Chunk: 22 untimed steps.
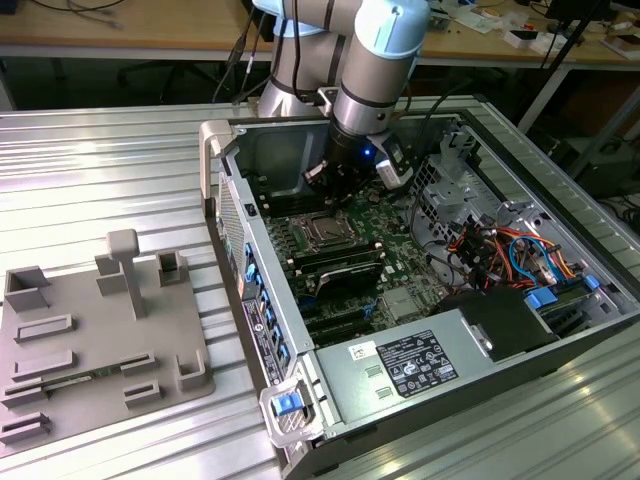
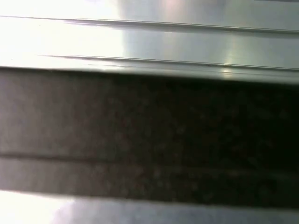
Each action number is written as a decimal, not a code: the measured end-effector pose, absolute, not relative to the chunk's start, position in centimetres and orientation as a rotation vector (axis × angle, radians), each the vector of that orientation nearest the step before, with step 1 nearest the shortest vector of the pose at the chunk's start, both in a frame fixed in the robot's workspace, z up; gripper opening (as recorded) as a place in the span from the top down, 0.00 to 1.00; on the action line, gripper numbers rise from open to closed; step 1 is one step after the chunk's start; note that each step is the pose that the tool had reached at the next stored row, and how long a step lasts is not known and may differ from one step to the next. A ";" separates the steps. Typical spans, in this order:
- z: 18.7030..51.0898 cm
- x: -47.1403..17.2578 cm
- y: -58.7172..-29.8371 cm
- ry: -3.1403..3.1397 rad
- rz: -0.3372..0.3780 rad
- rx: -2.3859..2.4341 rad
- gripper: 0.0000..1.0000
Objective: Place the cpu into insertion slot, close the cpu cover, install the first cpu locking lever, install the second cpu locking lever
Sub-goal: 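Install the first cpu locking lever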
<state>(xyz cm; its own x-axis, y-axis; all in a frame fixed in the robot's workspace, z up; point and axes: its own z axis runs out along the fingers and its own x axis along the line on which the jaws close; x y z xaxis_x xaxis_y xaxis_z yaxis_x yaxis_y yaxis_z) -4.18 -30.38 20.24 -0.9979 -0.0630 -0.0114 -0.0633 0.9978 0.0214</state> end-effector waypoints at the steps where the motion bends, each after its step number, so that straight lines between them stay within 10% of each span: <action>1: 20.2 -4.2 -30.4 3.129 0.034 -0.099 0.89; 22: 20.1 -4.1 -30.0 3.127 0.096 -0.103 0.89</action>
